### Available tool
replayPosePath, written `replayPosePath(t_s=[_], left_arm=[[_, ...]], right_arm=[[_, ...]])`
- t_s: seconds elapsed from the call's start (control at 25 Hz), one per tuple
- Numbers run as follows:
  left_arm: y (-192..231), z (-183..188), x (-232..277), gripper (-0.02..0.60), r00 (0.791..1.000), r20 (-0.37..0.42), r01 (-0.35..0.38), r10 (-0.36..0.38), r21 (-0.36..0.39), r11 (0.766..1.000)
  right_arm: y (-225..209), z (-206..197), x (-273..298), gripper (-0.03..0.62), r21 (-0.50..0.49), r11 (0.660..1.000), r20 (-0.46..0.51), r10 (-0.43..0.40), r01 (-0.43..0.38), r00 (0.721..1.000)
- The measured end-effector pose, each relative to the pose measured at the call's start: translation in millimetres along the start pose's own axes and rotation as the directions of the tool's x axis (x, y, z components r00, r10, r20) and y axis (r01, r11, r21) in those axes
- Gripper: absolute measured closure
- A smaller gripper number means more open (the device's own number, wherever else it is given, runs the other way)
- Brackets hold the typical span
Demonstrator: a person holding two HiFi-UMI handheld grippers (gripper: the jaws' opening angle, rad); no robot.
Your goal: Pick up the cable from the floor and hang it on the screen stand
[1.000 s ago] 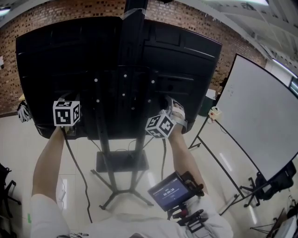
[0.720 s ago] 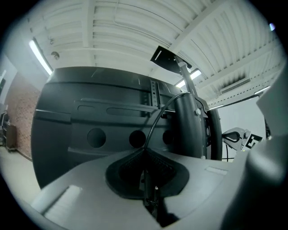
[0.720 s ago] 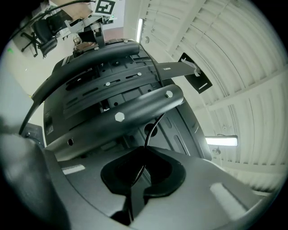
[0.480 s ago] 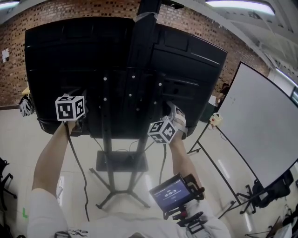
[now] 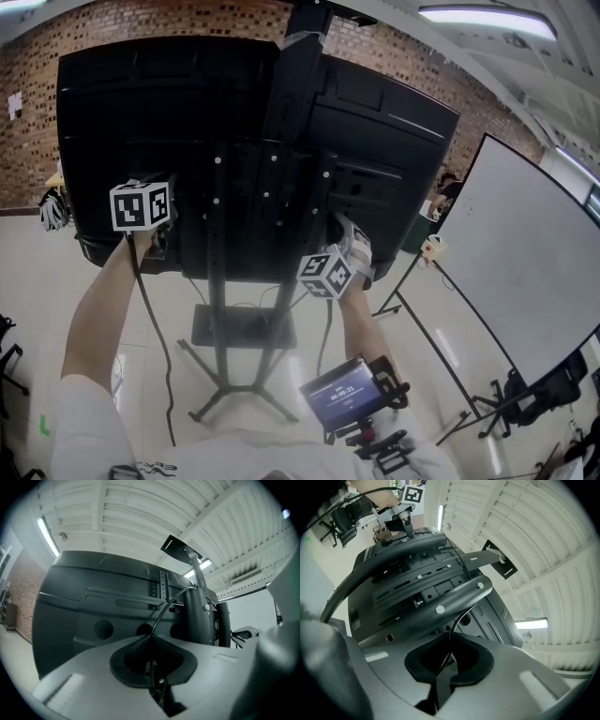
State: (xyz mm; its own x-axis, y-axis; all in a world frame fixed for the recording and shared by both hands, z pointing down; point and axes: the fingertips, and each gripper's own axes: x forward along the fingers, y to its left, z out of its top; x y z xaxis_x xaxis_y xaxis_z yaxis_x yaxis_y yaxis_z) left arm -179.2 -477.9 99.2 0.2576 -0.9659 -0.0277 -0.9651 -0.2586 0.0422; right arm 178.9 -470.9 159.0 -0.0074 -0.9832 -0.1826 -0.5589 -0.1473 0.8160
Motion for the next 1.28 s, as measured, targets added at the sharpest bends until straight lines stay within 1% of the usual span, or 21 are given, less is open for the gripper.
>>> replayPosePath(t_s=[0.36, 0.56, 0.72, 0.84, 0.96, 1.04, 1.12, 1.28], left_arm=[[-1.1, -0.5, -3.2, 0.569, 1.0, 0.008, -0.003, 0.003, 0.004, 1.0], [-1.6, -2.8, -3.9, 0.569, 1.0, 0.009, 0.001, -0.001, 0.012, 1.0], [-4.3, -1.9, -3.0, 0.566, 0.999, 0.037, 0.025, -0.025, 0.012, 1.0], [-2.2, -3.3, -5.1, 0.561, 0.997, 0.068, 0.04, -0.04, -0.002, 0.999], [3.0, -3.7, -7.8, 0.539, 0.996, 0.083, 0.046, -0.044, -0.016, 0.999], [2.5, -3.6, -9.8, 0.501, 0.994, 0.087, 0.062, -0.061, -0.003, 0.998], [-1.2, -3.4, -12.1, 0.455, 0.993, 0.089, 0.08, -0.083, 0.028, 0.996], [-10.3, -1.9, -13.4, 0.437, 0.992, 0.082, 0.09, -0.099, 0.103, 0.991]], right_arm=[[1.5, 1.2, -2.7, 0.548, 0.022, 1.0, 0.015, -0.003, 0.003, 1.0], [1.9, -0.1, -2.2, 0.545, 0.068, 0.998, 0.022, 0.006, -0.008, 1.0], [3.0, -0.2, -0.7, 0.536, 0.107, 0.994, 0.028, 0.025, -0.028, 0.999], [6.3, 0.9, -1.3, 0.521, 0.108, 0.993, 0.037, 0.04, -0.044, 0.998], [7.2, 1.5, -1.9, 0.513, 0.105, 0.993, 0.042, 0.045, -0.05, 0.998], [7.1, 1.5, -2.3, 0.51, 0.106, 0.993, 0.041, 0.048, -0.052, 0.998], [7.2, 1.2, -2.4, 0.508, 0.104, 0.993, 0.04, 0.05, -0.054, 0.998], [5.1, 0.2, -1.5, 0.503, 0.099, 0.994, 0.039, 0.047, -0.051, 0.998]])
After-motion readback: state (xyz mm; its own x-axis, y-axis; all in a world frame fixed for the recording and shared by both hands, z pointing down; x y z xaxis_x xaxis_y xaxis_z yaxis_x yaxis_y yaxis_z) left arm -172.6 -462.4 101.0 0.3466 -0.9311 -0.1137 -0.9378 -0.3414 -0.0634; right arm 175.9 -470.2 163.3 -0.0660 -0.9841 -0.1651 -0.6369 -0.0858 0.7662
